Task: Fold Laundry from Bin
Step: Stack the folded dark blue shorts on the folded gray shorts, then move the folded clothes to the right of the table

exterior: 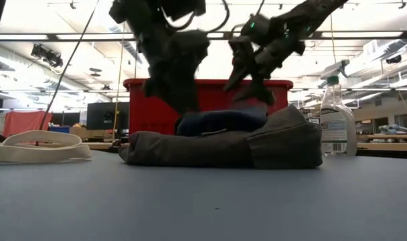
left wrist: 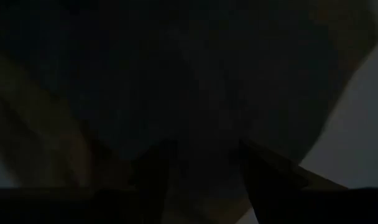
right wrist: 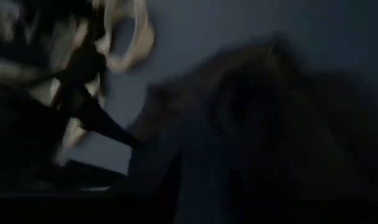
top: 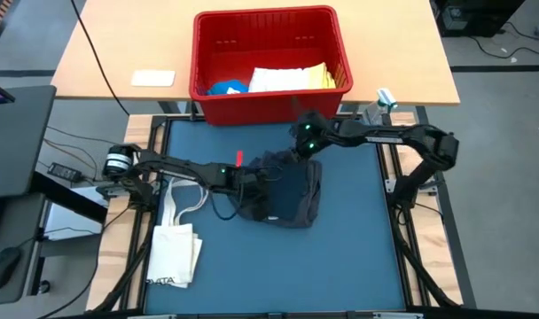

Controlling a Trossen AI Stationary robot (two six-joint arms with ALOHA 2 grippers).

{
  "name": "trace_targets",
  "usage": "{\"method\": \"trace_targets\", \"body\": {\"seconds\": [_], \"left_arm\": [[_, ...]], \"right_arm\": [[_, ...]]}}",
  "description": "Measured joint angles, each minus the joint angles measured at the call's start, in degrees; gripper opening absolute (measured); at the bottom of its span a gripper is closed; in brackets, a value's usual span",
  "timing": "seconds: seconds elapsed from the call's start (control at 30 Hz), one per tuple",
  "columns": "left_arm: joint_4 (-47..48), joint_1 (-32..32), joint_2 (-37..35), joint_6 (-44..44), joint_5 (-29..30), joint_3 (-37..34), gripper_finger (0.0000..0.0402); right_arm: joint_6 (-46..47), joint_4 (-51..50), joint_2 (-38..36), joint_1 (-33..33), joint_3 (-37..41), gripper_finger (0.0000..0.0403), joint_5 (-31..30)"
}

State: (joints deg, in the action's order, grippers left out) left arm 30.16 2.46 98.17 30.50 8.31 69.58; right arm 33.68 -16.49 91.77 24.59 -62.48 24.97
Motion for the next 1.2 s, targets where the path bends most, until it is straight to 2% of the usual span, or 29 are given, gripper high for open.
{"method": "trace_targets", "body": {"seconds": [0.13, 0.27, 0.47, 0.53, 0.73, 0.9, 1.07, 1.2], "left_arm": [[4.4, -1.1, -3.8, -0.5, 0.9, -0.1, 0.0192], [5.0, -2.4, -9.7, -4.0, 1.5, 0.1, 0.0192], [8.0, -5.6, -16.5, -9.3, 2.3, 0.1, 0.0192], [9.3, -6.9, -17.3, -10.9, 2.3, 0.1, 0.0192], [11.3, -10.4, -17.6, -15.9, -1.1, 0.0, 0.0192], [10.3, -13.9, -17.1, -17.8, -5.3, 0.0, 0.0192], [10.0, -16.0, -18.4, -17.8, -7.3, 0.0, 0.0192], [8.7, -16.0, -22.3, -14.6, -7.5, 0.0, 0.0192]], "right_arm": [[-0.5, -0.2, -4.7, -0.7, 0.0, 0.0170, -8.6], [-2.3, 5.2, -4.6, -2.7, 0.0, 0.0164, -10.8], [-2.5, 21.4, 5.0, -8.1, -0.1, 0.0149, -12.5], [-2.1, 23.2, 8.8, -9.3, -1.4, 0.0141, -13.5], [-2.2, 21.1, 18.4, -11.7, -6.9, 0.0118, -14.5], [-1.0, 13.8, 23.4, -11.9, -7.9, 0.0101, -14.5], [-4.2, 7.7, 23.4, -13.0, -6.2, 0.0081, -12.9], [-6.4, 6.0, 19.5, -15.5, -2.0, 0.0069, -12.2]]}}
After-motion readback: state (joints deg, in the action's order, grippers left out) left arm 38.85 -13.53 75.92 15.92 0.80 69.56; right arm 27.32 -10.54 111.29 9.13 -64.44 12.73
